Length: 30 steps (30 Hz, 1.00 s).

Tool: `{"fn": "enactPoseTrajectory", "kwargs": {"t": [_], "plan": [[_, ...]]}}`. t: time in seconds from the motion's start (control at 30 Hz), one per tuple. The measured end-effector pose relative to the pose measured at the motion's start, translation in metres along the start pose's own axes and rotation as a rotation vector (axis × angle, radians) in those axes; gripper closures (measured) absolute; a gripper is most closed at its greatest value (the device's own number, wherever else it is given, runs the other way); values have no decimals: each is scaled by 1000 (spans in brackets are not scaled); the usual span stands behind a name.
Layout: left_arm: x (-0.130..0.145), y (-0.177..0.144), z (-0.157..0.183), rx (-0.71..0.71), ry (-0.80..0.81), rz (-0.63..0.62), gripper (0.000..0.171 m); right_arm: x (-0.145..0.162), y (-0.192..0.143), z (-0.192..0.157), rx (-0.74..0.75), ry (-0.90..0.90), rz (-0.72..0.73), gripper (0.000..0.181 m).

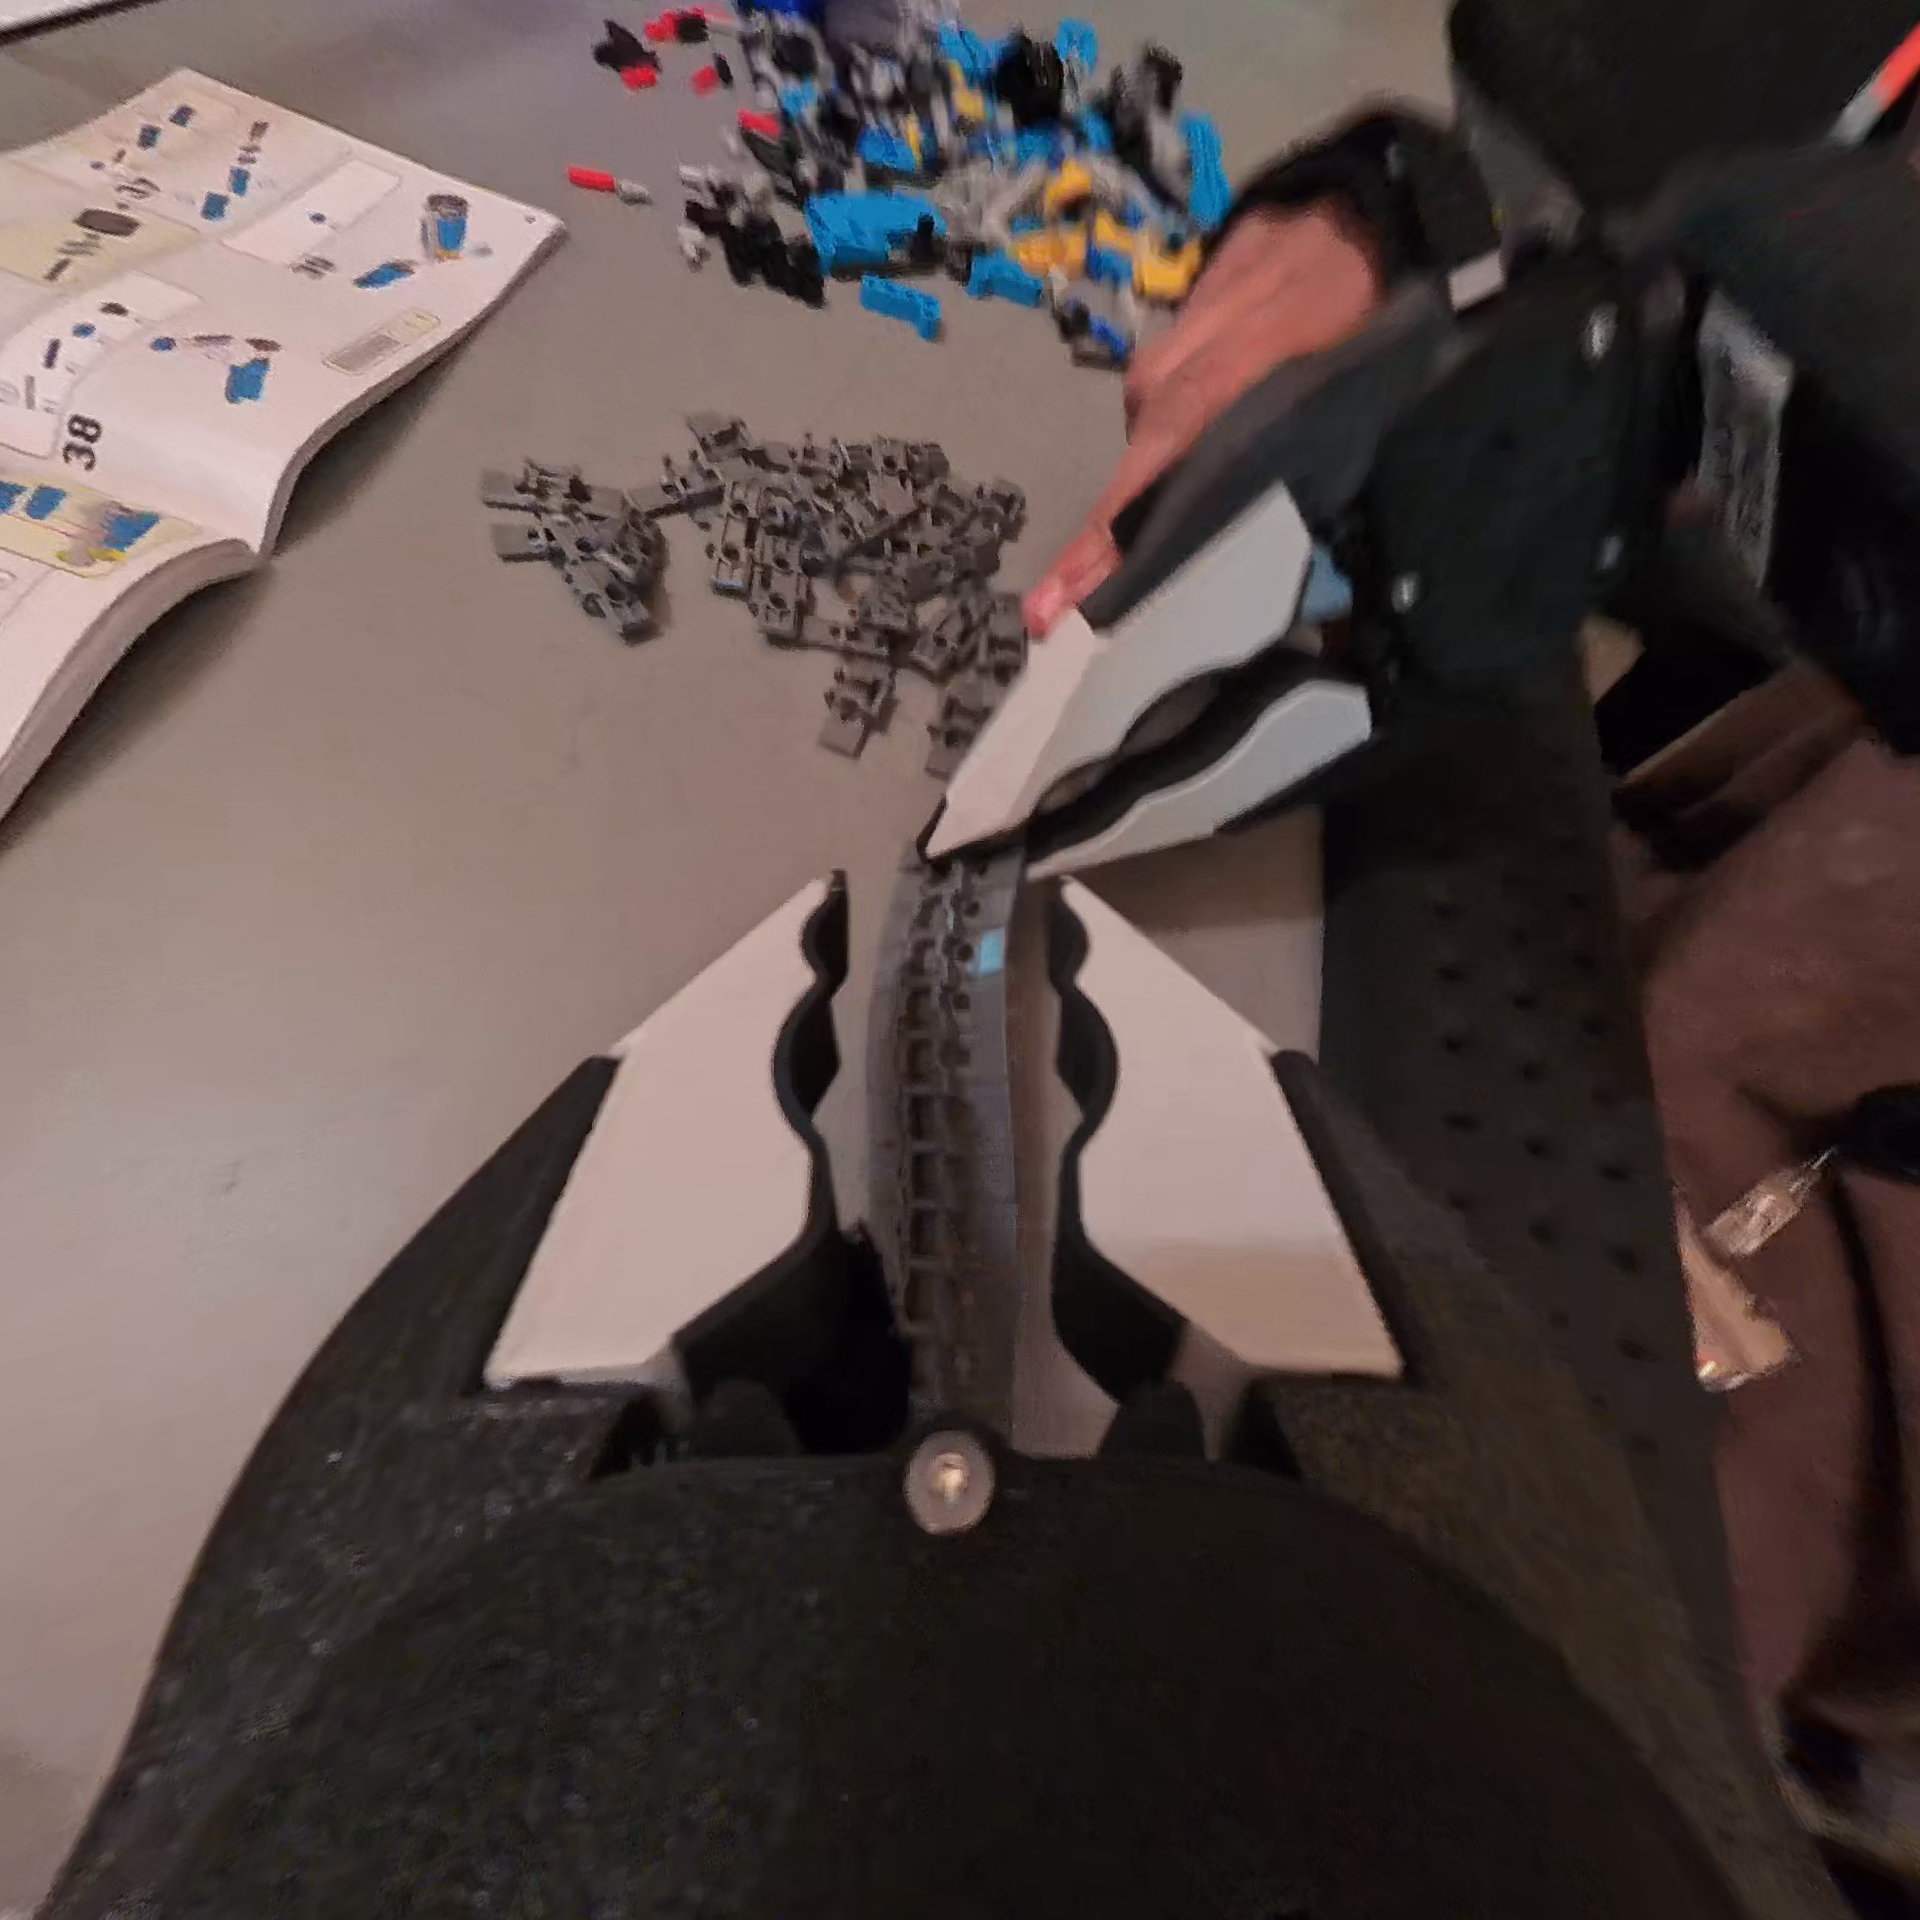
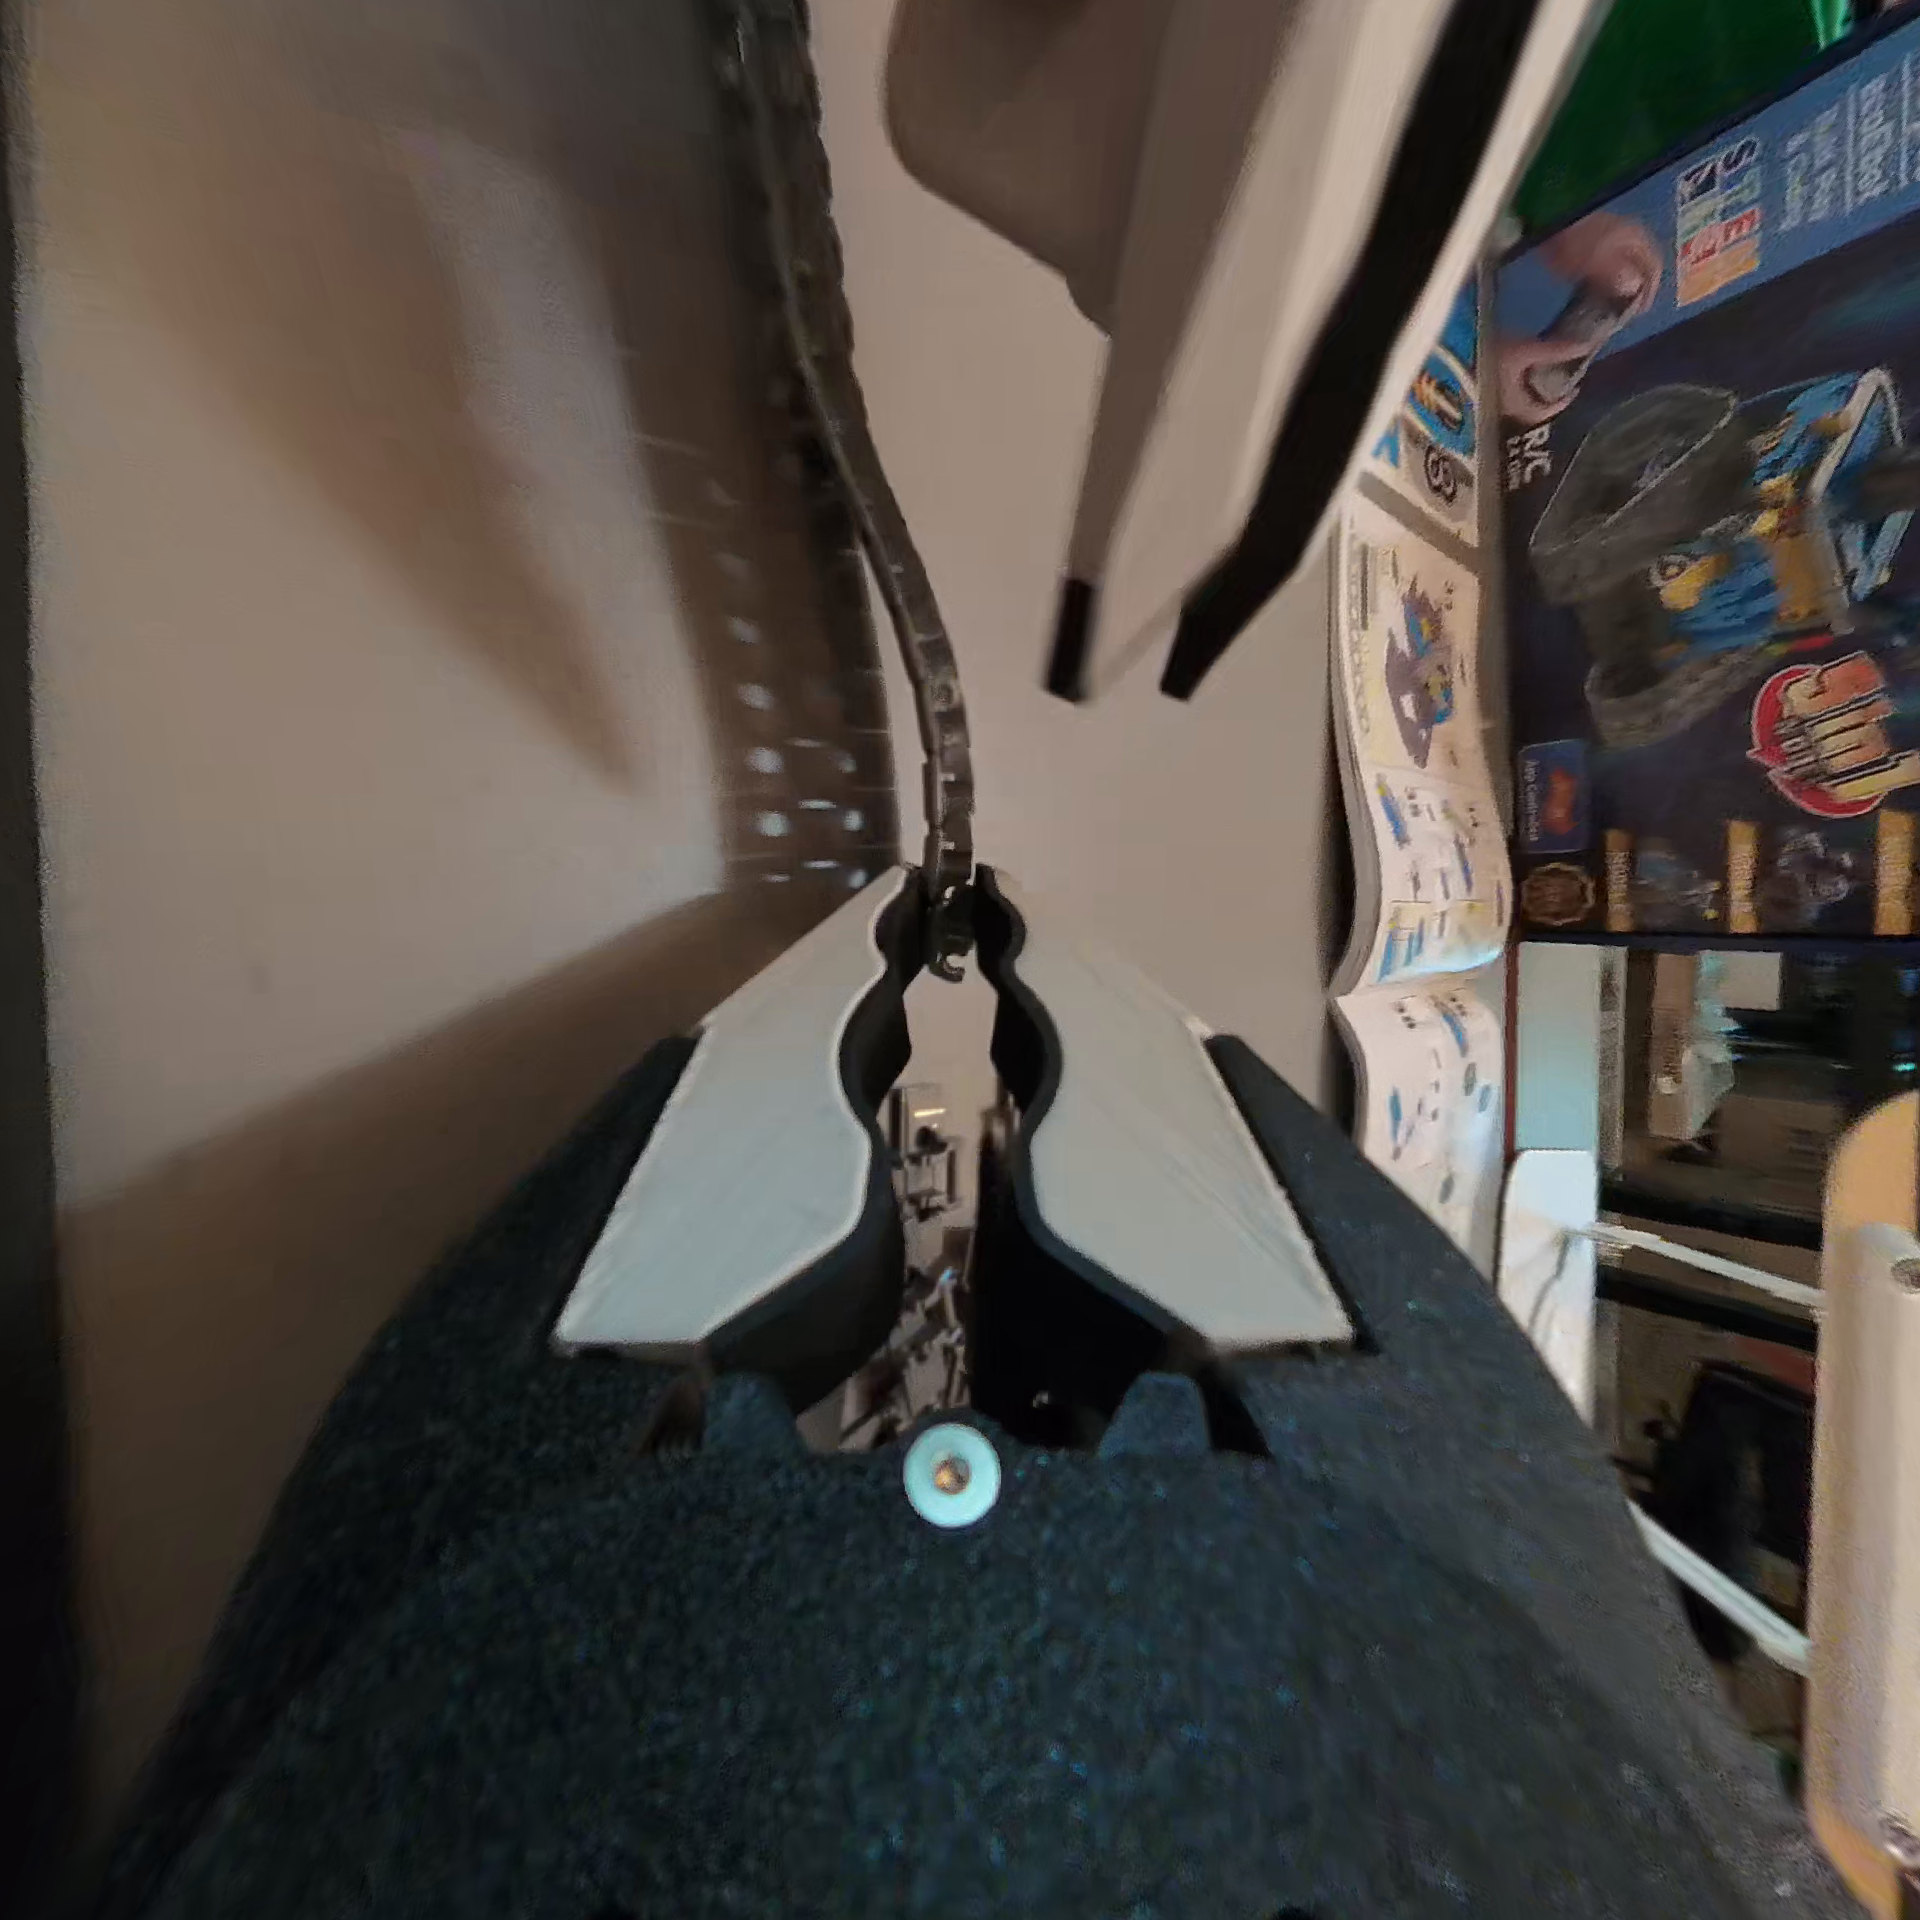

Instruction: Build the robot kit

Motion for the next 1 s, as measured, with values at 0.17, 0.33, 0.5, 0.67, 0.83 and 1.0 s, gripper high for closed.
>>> {"fn": "enactPoseTrajectory", "kwargs": {"t": [0.17,0.33,0.5,0.67,0.83,1.0], "plan": [[17,21,17,-133,225,-218,121,1,-2,1,-44,41,12,173],[16,33,19,-204,327,-228,155,-6,-9,1,-63,50,42,174],[9,41,15,-246,222,-194,159,3,-9,3,-103,119,47,172],[7,44,15,-252,198,-193,159,11,-8,9,-197,301,96,174],[10,39,14,-183,145,-160,163,11,-9,16,-238,362,144,168],[10,32,14,-132,82,-79,164,10,-15,20,-229,360,221,162]]}}
Point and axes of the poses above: each gripper's, where its closed fingertips meet, y out along the fingers, x out of its underside, z = x × y across the jaws, the point moved 7 cm from there along -y, back along the fingers, and after that the axes turned 3 degrees about -z, right-handed, at the moved point
